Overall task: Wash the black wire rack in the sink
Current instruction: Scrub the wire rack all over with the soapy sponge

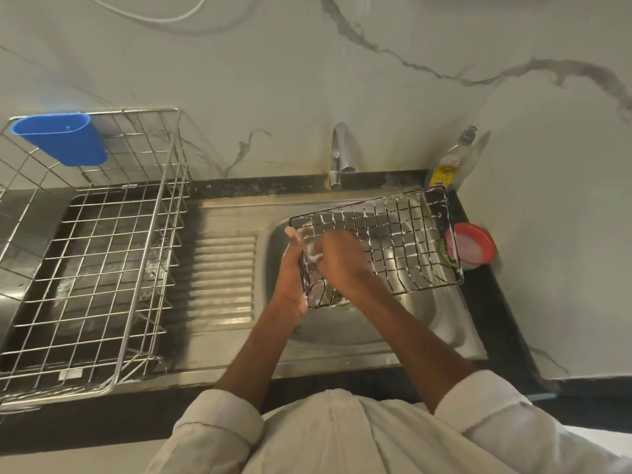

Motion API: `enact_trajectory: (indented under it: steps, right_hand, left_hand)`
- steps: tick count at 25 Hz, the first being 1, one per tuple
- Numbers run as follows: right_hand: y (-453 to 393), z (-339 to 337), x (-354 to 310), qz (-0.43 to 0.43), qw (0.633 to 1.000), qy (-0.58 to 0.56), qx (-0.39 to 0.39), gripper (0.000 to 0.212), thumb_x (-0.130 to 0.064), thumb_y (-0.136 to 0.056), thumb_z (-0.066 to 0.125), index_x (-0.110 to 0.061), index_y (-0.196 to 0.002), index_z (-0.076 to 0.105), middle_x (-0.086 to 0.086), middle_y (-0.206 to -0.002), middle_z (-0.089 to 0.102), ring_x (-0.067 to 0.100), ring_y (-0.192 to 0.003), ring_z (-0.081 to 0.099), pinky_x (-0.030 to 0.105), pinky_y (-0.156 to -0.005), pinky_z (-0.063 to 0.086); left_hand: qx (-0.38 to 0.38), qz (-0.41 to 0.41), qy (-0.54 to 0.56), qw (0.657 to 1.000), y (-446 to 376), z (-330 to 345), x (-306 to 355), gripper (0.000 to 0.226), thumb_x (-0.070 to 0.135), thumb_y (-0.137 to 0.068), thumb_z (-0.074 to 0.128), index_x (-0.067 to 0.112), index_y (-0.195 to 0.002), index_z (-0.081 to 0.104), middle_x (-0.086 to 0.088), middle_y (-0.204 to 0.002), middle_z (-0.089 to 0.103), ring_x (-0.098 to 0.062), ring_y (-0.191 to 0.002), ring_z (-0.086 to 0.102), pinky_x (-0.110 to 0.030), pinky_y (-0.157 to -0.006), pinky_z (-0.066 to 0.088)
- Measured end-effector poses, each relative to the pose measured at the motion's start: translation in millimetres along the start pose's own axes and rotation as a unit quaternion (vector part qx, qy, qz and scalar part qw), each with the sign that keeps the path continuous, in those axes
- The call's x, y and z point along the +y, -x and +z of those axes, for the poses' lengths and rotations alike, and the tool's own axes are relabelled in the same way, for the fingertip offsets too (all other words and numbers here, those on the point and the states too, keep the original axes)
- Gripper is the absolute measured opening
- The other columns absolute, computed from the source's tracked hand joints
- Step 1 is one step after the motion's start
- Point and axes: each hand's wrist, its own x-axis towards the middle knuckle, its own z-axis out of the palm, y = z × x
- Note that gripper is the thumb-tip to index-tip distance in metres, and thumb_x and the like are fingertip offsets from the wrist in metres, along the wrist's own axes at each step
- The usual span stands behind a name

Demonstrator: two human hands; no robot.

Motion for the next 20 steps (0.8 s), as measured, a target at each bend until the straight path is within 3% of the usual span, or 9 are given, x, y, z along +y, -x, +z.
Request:
enact_trajectory:
  steps: [2, 6, 9, 11, 14, 16, 18, 20]
  right_hand:
    - [8.8, 7.7, 9.6, -0.004, 0.997, 0.052, -0.059, 0.021, -0.012, -0.088, 0.077, -0.010, -0.108, 0.076, 0.009, -0.105, 0.075, 0.024, -0.095, 0.071, 0.028, -0.078, 0.052]
    - [9.9, 2.2, 19.4, -0.025, 0.993, 0.002, -0.114, 0.023, -0.008, -0.084, 0.076, -0.021, -0.103, 0.081, 0.002, -0.106, 0.077, 0.022, -0.094, 0.071, 0.029, -0.081, 0.055]
    - [19.2, -9.3, 25.7, -0.075, 0.975, -0.023, -0.207, 0.028, -0.009, -0.082, 0.077, -0.022, -0.106, 0.081, -0.005, -0.104, 0.078, 0.011, -0.086, 0.069, 0.023, -0.071, 0.051]
    - [23.9, -12.1, 38.8, -0.030, 0.991, 0.012, -0.132, 0.029, -0.014, -0.082, 0.079, -0.021, -0.110, 0.079, -0.001, -0.108, 0.077, 0.016, -0.091, 0.069, 0.027, -0.077, 0.055]
    - [32.4, -6.8, 45.8, 0.058, 0.994, 0.094, -0.007, 0.029, -0.017, -0.085, 0.080, -0.016, -0.113, 0.073, 0.007, -0.113, 0.070, 0.023, -0.103, 0.064, 0.032, -0.085, 0.053]
    - [38.3, 5.4, 32.2, -0.011, 1.000, -0.006, -0.005, 0.021, -0.012, -0.085, 0.079, -0.017, -0.105, 0.079, 0.006, -0.111, 0.072, 0.017, -0.098, 0.064, 0.026, -0.083, 0.049]
    - [52.9, 10.6, 17.5, -0.072, 0.992, -0.093, -0.051, 0.021, -0.005, -0.085, 0.077, -0.019, -0.100, 0.082, 0.002, -0.106, 0.076, 0.010, -0.088, 0.064, 0.026, -0.083, 0.052]
    - [54.1, 4.9, 26.9, -0.039, 0.991, -0.123, -0.034, 0.024, -0.002, -0.083, 0.080, -0.017, -0.102, 0.082, 0.003, -0.108, 0.077, 0.010, -0.087, 0.065, 0.029, -0.085, 0.056]
  left_hand:
    - [0.005, 0.023, 0.003, 1.000, -3.8, 1.8, 0.3, 0.090, 0.086, -0.080, 0.054, 0.025, -0.146, 0.058, -0.020, -0.114, 0.074, -0.022, -0.092, 0.075, -0.034, -0.077, 0.063]
    - [0.000, 0.059, 0.005, 0.998, -10.9, -2.2, -8.4, 0.079, 0.087, -0.063, 0.078, 0.037, -0.124, 0.072, -0.016, -0.104, 0.066, -0.026, -0.090, 0.064, -0.038, -0.079, 0.055]
    - [0.002, 0.085, 0.010, 0.996, -16.4, -8.3, -14.5, 0.072, 0.074, -0.069, 0.086, 0.029, -0.124, 0.072, -0.018, -0.100, 0.066, -0.028, -0.089, 0.064, -0.048, -0.084, 0.053]
    - [0.034, 0.109, -0.028, 0.993, -17.0, -8.2, -14.7, 0.088, 0.077, -0.071, 0.083, 0.022, -0.136, 0.063, -0.022, -0.123, 0.070, -0.033, -0.105, 0.071, -0.054, -0.097, 0.055]
    - [0.088, 0.121, -0.035, 0.988, -12.0, -3.0, -9.6, 0.092, 0.082, -0.067, 0.077, 0.036, -0.144, 0.052, -0.019, -0.150, 0.060, -0.029, -0.129, 0.066, -0.045, -0.107, 0.055]
    - [0.101, 0.147, -0.036, 0.983, -12.9, -3.3, -9.3, 0.097, 0.085, -0.063, 0.080, 0.036, -0.143, 0.053, -0.020, -0.151, 0.058, -0.031, -0.138, 0.060, -0.045, -0.111, 0.052]
    - [0.108, 0.170, -0.033, 0.979, -13.9, -4.6, -13.4, 0.089, 0.082, -0.067, 0.081, 0.039, -0.141, 0.058, -0.018, -0.152, 0.058, -0.034, -0.140, 0.057, -0.056, -0.116, 0.047]
    - [0.116, 0.174, -0.036, 0.977, -10.7, -4.9, -15.6, 0.073, 0.082, -0.069, 0.079, 0.053, -0.133, 0.057, -0.007, -0.155, 0.057, -0.031, -0.142, 0.055, -0.060, -0.118, 0.043]
